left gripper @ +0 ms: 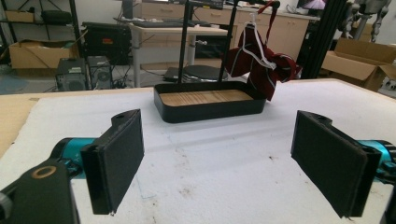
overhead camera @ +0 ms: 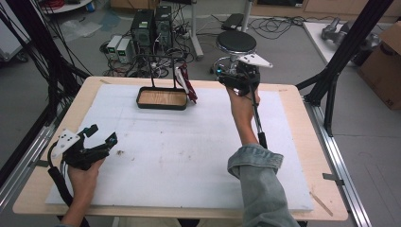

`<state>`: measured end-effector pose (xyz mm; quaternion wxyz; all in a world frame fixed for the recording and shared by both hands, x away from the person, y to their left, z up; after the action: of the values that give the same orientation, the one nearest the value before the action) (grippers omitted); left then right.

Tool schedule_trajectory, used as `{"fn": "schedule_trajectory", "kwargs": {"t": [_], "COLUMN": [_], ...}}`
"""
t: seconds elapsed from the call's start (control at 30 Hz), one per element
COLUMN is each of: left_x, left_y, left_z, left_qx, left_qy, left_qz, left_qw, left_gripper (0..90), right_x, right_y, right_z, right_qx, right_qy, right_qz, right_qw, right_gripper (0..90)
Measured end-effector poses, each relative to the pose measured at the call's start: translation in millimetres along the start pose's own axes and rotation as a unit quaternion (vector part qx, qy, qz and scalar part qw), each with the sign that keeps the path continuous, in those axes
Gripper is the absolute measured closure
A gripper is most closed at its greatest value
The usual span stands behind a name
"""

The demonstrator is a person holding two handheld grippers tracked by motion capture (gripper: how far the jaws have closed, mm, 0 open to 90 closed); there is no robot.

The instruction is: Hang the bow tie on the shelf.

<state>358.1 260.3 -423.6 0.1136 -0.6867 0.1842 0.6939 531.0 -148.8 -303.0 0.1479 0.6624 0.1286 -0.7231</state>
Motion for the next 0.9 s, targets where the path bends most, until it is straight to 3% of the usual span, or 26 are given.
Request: {"fn": "schedule_trajectory", "kwargs": {"t": [0.07,0.13,0.23,0.27,0.3,0.37,0.5,0.9], "left_x": [0.1,0.4,0.8,0.8,1.1,1.2,1.4,2.3], "left_y": [-0.2,-0.3,-0.1,-0.1,-0.2,-0.2,-0.5,-1.9], "left_z": [0.1,-0.1,0.2,0.2,0.1,0.1,0.4,1.3], "left_qx": [0.0,-0.001,-0.001,-0.001,-0.001,-0.001,-0.003,-0.009], "left_qy": [-0.001,-0.001,-0.003,-0.003,-0.003,-0.004,-0.004,-0.007], "left_qz": [0.0,0.0,-0.002,-0.002,-0.002,-0.001,-0.003,-0.003], "left_qw": [1.0,1.0,1.0,1.0,1.0,1.0,1.0,0.9999], "left_gripper": [17.3,17.3,17.3,17.3,17.3,17.3,17.3,17.2], "right_x": [1.0,3.1,2.4,2.4,4.4,4.5,12.3,42.2], "right_y": [5.3,10.7,18.6,18.6,23.7,27.1,32.5,39.4], "right_z": [10.0,18.1,34.8,34.8,41.9,51.1,69.6,133.0], "right_qx": [0.0,-0.002,0.008,0.008,0.004,0.002,0.008,0.006], "right_qy": [0.001,-0.014,0.011,0.011,-0.007,0.005,0.009,0.036], "right_qz": [-0.003,-0.011,-0.01,-0.01,-0.015,-0.023,-0.007,-0.001], "right_qw": [1.0,0.9998,0.9999,0.9999,0.9999,0.9997,0.9999,0.9993], "right_gripper": [19.0,17.5,17.4,17.4,16.3,16.3,16.3,14.2]}}
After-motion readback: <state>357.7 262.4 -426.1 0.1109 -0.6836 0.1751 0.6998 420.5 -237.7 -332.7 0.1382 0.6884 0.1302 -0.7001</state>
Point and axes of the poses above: each handheld gripper's, and its own axes: z roughly backward along the jaws, x roughly out of its underside, y roughly to its right, the point moved 8 cm from there along -z, roughly forward along the jaws, and after that the axes turned 7 degrees about y, right-handed, at the moved point
